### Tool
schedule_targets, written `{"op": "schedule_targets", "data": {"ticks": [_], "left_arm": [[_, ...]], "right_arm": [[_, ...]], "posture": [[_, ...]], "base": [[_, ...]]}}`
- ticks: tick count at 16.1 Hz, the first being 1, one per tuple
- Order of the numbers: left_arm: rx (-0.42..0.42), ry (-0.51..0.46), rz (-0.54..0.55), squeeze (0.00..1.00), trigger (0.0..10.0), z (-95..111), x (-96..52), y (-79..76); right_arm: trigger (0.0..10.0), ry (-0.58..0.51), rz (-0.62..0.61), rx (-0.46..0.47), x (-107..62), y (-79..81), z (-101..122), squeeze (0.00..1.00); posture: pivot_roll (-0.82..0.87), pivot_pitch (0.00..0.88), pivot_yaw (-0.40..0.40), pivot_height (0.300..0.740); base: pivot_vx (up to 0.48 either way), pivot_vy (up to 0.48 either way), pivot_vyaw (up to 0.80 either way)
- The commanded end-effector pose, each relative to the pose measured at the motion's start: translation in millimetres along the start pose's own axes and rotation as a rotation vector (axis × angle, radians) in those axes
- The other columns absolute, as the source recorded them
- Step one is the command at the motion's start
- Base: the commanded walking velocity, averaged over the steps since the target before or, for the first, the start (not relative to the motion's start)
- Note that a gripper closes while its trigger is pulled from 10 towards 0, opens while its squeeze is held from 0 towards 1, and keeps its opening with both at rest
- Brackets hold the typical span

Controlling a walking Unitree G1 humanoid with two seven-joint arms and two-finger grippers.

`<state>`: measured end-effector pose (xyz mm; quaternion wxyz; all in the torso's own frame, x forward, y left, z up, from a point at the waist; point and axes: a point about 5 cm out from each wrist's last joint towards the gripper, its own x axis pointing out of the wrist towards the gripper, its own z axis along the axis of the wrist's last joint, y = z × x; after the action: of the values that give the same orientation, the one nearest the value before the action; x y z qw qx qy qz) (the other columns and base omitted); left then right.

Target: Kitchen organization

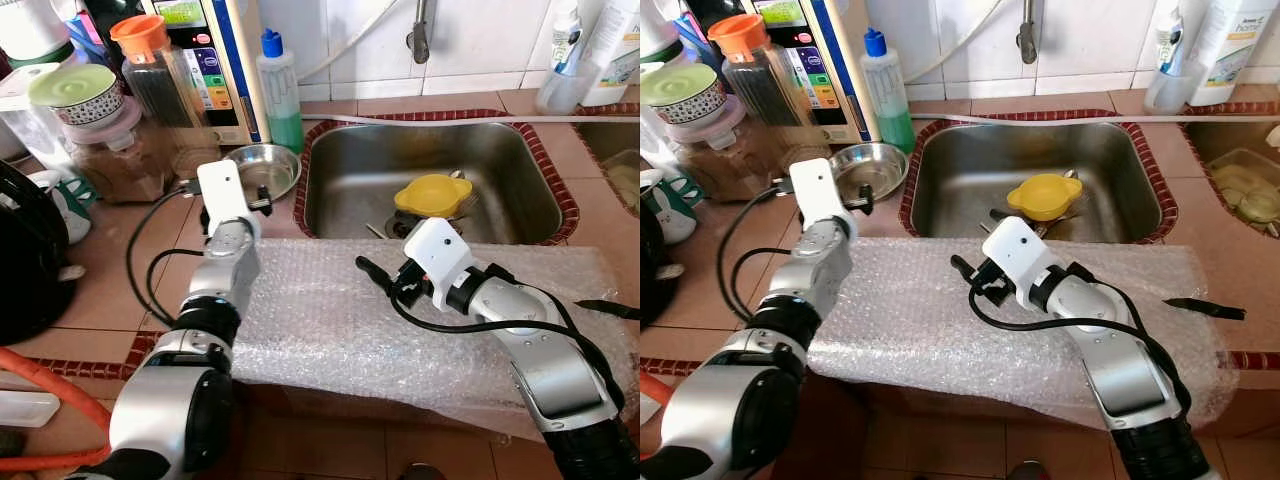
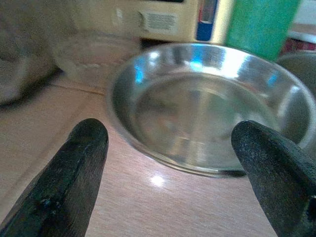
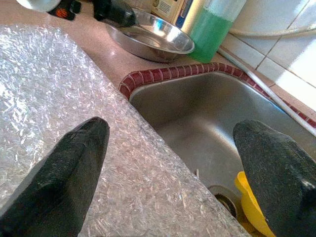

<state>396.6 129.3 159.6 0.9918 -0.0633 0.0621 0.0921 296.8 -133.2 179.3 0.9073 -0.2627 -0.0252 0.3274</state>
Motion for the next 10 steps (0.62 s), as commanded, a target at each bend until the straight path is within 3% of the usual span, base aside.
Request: {"op": "schedule_targets", "data": {"ticks": [1, 4, 8, 10], "left_arm": [[0.016, -0.033, 0.039, 0.0, 10.0, 3, 0.8, 10.6], [-0.014, -0.092, -0.06, 0.0, 10.0, 9, -1.4, -0.6], [-0.018, -0.189, -0.283, 0.0, 10.0, 20, -10.9, -38.9], [-0.019, -0.204, -0.337, 0.0, 10.0, 21, -13.1, -46.5]], "right_arm": [[10.0, -0.027, 0.014, -0.018, 2.2, 0.8, 7, 0.71], [10.0, -0.025, 0.012, -0.022, 2.6, 0.6, 6, 0.71], [10.0, -0.031, 0.018, -0.023, 3.0, 1.1, 6, 0.71], [10.0, -0.032, 0.019, -0.023, 2.4, 2.1, 6, 0.71]], "posture": [[-0.39, 0.128, 0.169, 0.74], [-0.38, 0.128, 0.166, 0.74], [-0.39, 0.125, 0.164, 0.74], [-0.39, 0.126, 0.166, 0.74]], "base": [[0.0, 0.0, 0.0], [0.0, 0.0, 0.0], [0.0, 0.0, 0.0], [0.0, 0.0, 0.0]]}}
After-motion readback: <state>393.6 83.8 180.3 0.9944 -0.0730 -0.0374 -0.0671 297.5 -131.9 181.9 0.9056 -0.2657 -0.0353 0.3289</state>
